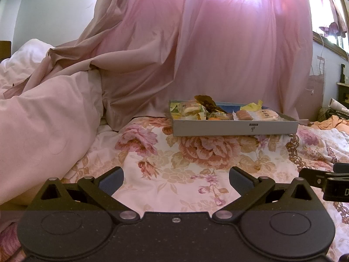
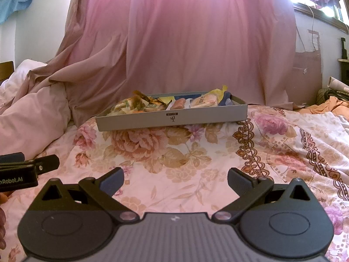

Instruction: Organize snacks

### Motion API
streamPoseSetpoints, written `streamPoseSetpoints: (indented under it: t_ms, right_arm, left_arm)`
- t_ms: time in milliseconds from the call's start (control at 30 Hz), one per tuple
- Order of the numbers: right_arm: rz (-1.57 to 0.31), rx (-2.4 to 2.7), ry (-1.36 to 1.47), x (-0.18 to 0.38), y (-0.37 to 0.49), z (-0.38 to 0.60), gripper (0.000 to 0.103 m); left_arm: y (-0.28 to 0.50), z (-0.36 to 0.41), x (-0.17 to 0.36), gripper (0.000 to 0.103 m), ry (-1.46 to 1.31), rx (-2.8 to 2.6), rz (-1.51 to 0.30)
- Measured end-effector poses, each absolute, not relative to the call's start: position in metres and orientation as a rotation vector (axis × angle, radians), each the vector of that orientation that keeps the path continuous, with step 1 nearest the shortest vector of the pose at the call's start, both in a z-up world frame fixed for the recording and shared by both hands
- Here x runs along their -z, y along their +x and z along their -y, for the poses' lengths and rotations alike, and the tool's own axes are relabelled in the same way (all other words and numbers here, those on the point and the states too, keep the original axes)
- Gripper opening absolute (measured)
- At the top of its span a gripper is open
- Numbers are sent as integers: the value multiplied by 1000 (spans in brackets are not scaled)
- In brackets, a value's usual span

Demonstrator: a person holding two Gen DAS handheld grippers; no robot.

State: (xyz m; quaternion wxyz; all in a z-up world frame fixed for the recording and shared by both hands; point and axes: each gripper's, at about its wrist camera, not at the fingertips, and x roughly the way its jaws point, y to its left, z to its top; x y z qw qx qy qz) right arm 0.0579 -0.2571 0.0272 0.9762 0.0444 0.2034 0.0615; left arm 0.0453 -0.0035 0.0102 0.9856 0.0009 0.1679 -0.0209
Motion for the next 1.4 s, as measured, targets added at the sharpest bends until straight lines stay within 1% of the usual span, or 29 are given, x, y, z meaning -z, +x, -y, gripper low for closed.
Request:
streamPoseSetpoints:
  t_ms: [1400]
  right_arm:
    - [-416,-131,89,-25,55,253,103]
  left_arm:
    - [45,3,-10,102,3,41,-340]
